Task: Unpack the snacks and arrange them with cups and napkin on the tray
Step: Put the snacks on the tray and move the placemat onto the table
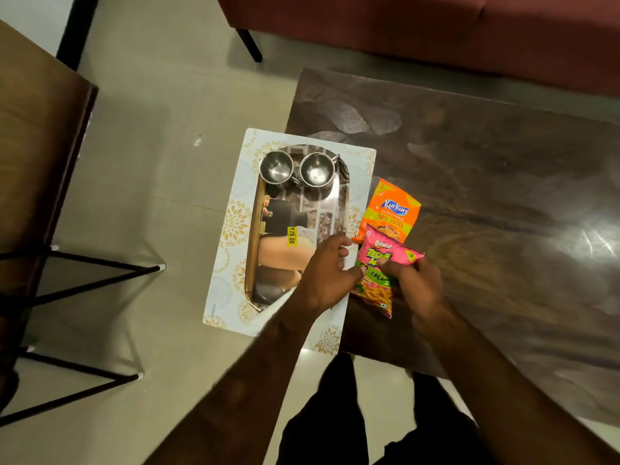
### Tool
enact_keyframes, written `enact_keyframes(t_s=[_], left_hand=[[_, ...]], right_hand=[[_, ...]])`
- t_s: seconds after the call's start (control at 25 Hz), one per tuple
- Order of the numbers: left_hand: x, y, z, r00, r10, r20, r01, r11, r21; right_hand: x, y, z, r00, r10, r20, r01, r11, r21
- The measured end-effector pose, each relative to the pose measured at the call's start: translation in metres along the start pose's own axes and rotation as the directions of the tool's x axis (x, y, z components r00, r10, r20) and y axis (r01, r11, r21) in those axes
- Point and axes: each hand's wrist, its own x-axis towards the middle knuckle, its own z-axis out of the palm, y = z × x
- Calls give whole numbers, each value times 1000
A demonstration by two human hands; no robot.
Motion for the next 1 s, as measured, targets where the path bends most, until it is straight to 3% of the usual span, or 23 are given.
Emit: enact_keyframes(t_s=[0.2,0.28,0.4,0.56,0.68,0.84,1.0], left_hand=[[-5,3,-20,989,117,93,-105,987,-120],[-1,0,-27,993,121,13,-117,979,-166],[13,-10,-41,991,71,-117,-82,993,-91],[35,-27,-53,987,-2,-159,4,1000,12],[38,-31,-55,988,11,-156,7,994,113],[35,-26,-58,958,89,-273,-16,965,261],[33,-5,-45,943,250,-218,-172,931,321]], right_hand=[[-13,-49,10,994,-65,89,59,996,66],[-9,-63,25,987,-102,125,97,994,46],[4,-67,55,983,-52,175,60,997,-43],[26,-58,80,972,16,234,2,997,-78],[33,-48,71,991,-4,134,18,994,-106],[55,-42,31,988,-35,-153,11,988,-156],[79,-34,14,985,-31,-172,-27,946,-323]])
